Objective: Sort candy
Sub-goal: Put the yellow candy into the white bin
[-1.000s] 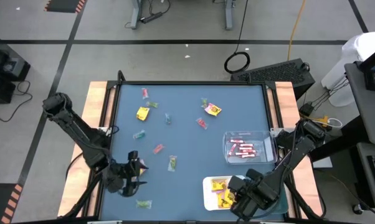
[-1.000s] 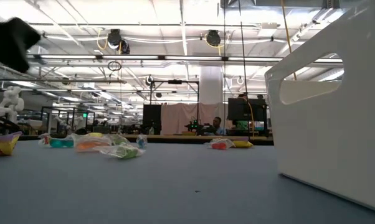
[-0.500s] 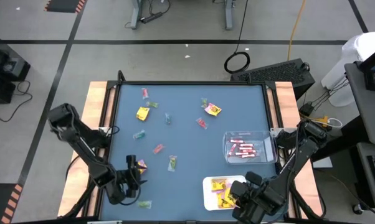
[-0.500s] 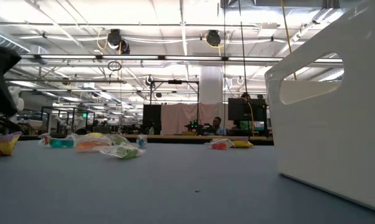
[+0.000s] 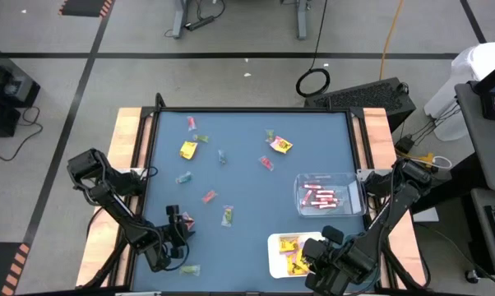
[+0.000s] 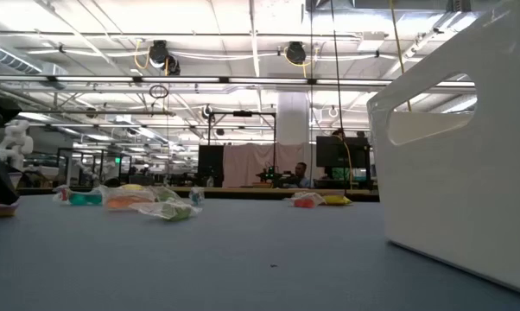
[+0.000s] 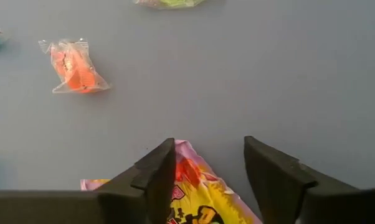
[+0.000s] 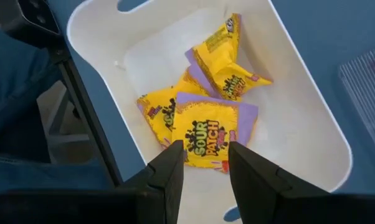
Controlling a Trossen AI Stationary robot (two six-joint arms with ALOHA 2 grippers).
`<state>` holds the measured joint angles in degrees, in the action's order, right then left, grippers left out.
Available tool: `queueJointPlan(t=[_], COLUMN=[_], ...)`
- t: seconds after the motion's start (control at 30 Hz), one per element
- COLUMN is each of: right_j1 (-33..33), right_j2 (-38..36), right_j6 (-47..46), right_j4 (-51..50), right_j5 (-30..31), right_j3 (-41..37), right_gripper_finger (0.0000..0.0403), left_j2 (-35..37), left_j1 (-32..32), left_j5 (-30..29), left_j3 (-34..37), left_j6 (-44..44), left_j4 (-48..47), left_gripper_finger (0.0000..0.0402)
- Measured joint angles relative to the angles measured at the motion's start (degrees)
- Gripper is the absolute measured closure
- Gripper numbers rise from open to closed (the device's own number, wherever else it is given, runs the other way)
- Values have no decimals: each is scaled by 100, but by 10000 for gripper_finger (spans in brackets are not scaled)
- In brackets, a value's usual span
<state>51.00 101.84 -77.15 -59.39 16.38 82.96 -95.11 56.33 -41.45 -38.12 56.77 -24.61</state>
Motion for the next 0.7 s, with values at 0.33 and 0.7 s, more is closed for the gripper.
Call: queueJointPlan(t=[0.33,0.7], right_j1=[9,-32], right_j2=[0,0], right_j6=[170,513], right_j4=[366,524], right_j5=[12,332], right_j3=[0,0], right_gripper_finger=[287,287], left_j2=[-75,328], left_j1=[-6,95], left_j5=[23,85], left_j3=[-1,-549], left_j6=[-230,-1398], left_j4=[-106,-206], left_gripper_finger=[372,397])
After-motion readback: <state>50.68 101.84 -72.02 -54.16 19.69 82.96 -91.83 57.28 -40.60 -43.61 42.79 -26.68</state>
